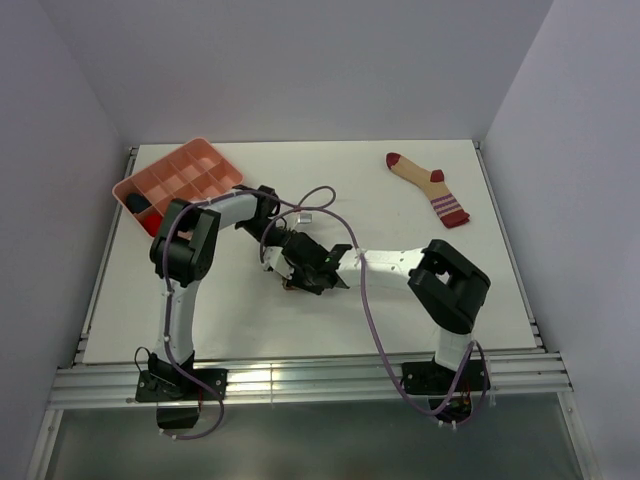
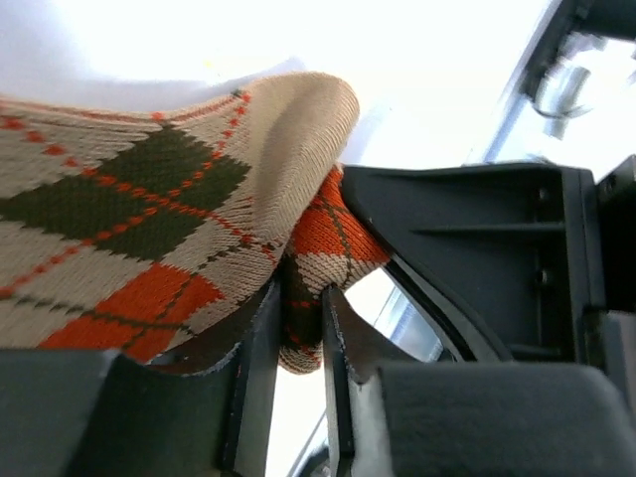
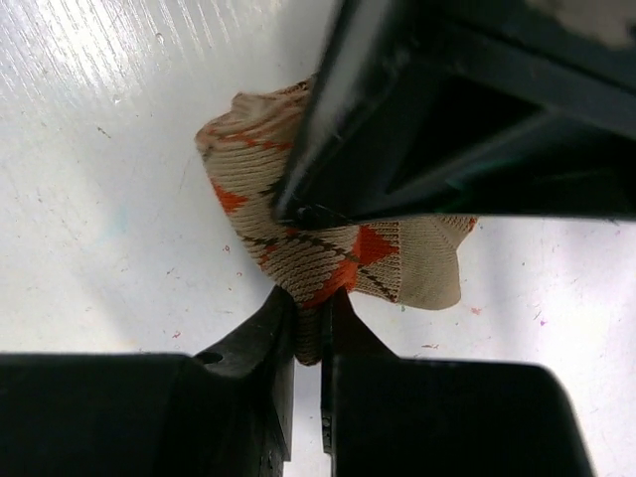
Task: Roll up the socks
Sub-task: Roll the sock at the center of the board.
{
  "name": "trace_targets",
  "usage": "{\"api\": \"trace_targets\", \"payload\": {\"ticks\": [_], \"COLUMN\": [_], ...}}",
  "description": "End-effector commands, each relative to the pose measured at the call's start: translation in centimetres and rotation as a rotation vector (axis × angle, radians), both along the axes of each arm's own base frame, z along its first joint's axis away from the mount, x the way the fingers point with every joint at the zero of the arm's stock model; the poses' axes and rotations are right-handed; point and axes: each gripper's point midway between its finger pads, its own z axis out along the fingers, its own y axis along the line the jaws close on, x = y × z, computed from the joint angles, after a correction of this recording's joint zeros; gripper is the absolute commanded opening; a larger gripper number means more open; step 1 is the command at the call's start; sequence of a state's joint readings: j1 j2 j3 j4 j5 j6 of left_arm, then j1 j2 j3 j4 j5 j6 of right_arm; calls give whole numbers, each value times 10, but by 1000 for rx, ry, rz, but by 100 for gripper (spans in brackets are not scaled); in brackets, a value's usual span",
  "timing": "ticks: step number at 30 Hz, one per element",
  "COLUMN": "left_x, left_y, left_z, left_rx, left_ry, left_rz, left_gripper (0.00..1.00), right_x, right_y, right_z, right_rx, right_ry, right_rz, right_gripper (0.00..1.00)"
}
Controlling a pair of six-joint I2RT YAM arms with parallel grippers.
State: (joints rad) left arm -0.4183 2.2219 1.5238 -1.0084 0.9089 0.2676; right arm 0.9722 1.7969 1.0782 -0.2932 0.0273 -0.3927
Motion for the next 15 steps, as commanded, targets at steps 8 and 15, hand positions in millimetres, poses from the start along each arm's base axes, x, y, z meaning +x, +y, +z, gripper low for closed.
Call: {"api": "trace_targets", "payload": {"ticks": [8,15], "left_x": [114,126], "left_y": [31,44], "left_z": [26,36], "left_rx": [150,181], "left_ry": [-595,-651], "left_rz": [338,473], "left_gripper": [34,35], "right_x": [-22,-19], "right_y": [7,11], "right_z": [-16,-15], "right_rx": [-54,-56], "right_ry": [151,158], "right_rz": [70,72], "right_gripper": [0,0]}}
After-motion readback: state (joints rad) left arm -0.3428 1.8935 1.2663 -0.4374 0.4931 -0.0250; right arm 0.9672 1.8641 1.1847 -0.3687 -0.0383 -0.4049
